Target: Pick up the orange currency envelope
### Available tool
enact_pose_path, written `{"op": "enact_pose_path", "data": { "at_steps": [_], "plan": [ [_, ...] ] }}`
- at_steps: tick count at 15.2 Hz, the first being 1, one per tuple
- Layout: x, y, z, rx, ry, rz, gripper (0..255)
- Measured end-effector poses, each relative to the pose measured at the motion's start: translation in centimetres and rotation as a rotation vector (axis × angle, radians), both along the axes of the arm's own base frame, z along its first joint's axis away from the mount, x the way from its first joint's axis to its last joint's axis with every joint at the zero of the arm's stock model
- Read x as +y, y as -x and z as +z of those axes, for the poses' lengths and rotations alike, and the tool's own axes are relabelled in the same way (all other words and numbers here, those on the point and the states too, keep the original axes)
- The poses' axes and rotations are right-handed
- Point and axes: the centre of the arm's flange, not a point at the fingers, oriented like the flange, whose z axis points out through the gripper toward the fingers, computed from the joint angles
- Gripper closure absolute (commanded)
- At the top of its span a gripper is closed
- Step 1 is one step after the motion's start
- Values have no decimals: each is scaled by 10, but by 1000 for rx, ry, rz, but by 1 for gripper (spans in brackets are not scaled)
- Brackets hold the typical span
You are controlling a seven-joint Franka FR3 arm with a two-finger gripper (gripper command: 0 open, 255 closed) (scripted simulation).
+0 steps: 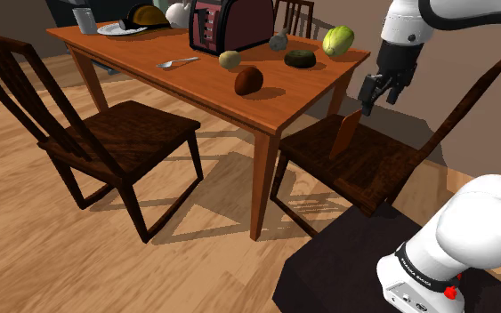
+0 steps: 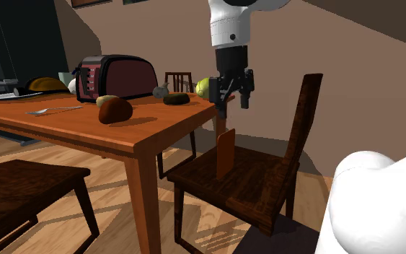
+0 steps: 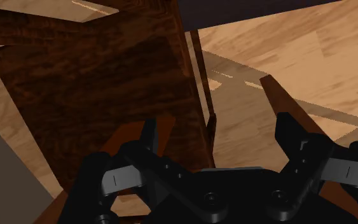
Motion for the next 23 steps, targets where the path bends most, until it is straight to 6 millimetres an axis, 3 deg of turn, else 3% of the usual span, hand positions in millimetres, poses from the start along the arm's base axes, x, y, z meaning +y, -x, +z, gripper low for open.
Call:
{"op": "enact_pose_path", "data": {
  "at_steps": [2,7,11,15,20,23],
  "plan": [
    [-2,-5,-4,-3,-3,-33,0],
    [-27,-51,-32,-45,-27,-363,0],
    [-58,-84,-63,-82,-48,-660,0],
    [-102,-109,-86,-120,-70,-958,0],
    [-156,-117,-121,-166,-95,-1317,0],
    [-164,-118,-134,-174,-99,-1374,0]
  ]
}}
